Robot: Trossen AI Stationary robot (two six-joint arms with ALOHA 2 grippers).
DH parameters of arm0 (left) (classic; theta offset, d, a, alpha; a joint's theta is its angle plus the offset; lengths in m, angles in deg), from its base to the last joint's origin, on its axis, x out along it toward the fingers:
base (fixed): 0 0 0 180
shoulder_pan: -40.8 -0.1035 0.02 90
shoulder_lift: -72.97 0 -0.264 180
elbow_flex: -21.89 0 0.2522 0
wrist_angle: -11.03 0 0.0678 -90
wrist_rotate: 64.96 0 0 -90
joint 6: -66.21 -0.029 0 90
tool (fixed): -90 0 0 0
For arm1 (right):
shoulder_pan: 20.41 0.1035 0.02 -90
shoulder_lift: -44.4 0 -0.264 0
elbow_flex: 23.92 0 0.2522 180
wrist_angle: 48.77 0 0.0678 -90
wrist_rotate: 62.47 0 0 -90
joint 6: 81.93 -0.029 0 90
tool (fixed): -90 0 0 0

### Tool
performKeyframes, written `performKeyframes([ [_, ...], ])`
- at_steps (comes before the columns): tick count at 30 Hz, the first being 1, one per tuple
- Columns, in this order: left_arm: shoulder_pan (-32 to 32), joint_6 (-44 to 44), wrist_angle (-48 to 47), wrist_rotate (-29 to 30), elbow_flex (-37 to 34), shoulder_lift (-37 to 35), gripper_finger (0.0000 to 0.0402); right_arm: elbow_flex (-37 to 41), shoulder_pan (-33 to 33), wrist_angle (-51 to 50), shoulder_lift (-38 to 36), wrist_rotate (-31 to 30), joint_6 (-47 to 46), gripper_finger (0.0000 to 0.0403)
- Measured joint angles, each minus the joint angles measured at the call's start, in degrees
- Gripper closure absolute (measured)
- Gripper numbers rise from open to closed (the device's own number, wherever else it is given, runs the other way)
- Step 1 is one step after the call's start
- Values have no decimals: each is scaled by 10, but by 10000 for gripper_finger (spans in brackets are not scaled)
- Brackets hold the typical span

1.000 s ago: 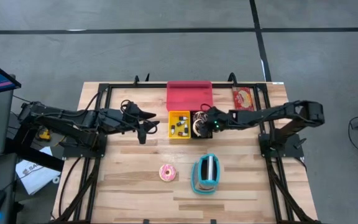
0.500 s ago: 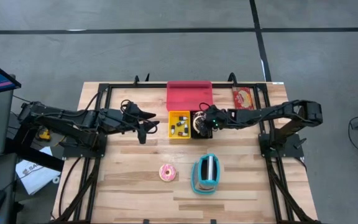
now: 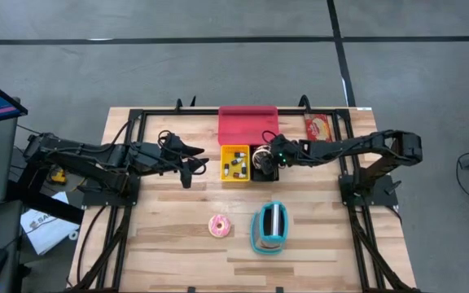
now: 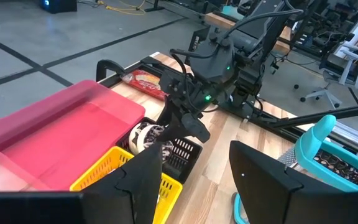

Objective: Pick & Place Food Item
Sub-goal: Put the black donut into the black bin, then put the pink donut into the black bin

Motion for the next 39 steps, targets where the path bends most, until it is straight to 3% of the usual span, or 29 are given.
performKeyframes([
  [13,0,7,0,0,0,0,218,-1,17,7,-23,32,-35,196],
  [22,0,7,-2,0,0,0,218,0,18,-69,-63,1,-36,202],
  [33,5,7,-39,-3,0,0,217,0,21,-87,-95,3,-39,210],
  [39,22,15,-147,-98,0,2,217,0,22,-150,-189,2,-80,210],
])
